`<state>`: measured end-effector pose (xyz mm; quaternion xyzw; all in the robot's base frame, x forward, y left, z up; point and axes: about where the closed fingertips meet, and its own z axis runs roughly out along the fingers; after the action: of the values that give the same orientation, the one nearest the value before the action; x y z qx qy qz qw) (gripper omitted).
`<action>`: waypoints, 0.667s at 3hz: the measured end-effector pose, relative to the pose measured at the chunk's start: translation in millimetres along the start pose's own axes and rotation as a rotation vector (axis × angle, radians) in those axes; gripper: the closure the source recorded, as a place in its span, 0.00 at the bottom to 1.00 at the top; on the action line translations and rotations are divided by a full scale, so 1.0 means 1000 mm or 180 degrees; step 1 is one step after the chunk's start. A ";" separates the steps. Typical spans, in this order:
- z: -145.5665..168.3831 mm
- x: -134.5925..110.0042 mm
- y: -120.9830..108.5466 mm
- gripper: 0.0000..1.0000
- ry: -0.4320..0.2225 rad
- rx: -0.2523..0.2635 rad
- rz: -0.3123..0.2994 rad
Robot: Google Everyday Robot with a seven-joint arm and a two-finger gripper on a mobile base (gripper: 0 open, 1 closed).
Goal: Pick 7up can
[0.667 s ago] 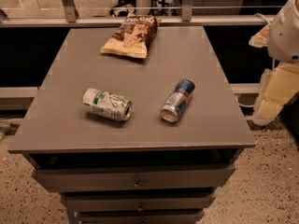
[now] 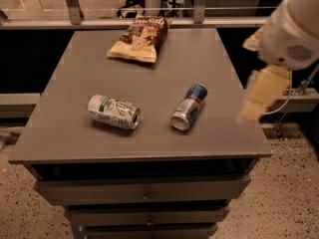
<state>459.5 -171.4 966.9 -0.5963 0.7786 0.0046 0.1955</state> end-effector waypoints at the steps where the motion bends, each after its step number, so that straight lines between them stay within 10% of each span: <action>1: 0.025 -0.050 -0.006 0.00 -0.0290 -0.0065 0.0062; 2: 0.059 -0.107 -0.003 0.00 -0.0617 -0.0204 0.0143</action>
Offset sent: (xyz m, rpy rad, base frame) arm 0.0734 0.1933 -0.0407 0.3682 0.0343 0.0285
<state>502.9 -59.1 945.9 -0.5814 0.7687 0.0915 0.2505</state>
